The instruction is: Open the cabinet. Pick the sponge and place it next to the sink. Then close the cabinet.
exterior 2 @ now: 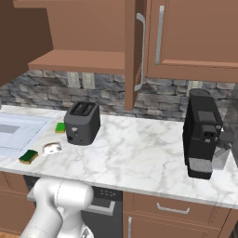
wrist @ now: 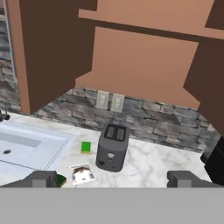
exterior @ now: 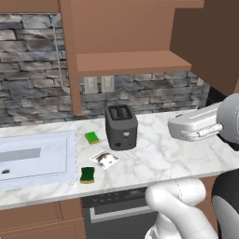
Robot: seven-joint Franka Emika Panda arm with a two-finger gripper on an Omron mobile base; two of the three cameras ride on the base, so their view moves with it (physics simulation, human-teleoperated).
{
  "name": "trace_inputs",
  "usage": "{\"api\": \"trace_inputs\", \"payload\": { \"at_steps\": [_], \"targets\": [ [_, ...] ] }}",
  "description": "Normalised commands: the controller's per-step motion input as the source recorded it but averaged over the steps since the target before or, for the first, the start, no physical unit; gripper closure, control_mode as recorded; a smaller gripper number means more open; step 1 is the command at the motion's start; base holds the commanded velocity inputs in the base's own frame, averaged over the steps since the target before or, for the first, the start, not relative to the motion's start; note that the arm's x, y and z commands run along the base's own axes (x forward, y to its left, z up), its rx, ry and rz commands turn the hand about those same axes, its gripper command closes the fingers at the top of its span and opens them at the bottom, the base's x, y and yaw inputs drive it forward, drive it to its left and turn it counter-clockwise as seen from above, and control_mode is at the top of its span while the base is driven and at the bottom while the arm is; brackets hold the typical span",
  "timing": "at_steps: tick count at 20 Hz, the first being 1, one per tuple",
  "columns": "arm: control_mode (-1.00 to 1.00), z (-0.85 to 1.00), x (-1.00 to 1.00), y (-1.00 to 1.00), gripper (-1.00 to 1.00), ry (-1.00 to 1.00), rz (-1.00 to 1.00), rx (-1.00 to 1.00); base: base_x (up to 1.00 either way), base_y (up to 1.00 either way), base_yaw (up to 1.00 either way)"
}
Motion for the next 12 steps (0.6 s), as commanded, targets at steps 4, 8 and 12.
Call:
{"api": "trace_inputs", "payload": {
  "at_steps": [4,8,12],
  "targets": [
    [-1.00,0.00,0.00,0.32,-1.00,-0.19,0.00,0.00,0.00,0.00,0.00],
    [-1.00,0.00,0.00,0.30,-1.00,-0.21,0.00,0.00,0.00,0.00,0.00],
    [-1.00,0.00,-0.01,0.31,-1.00,-0.16,-0.01,0.00,0.00,0.00,0.00]
  ]
}}
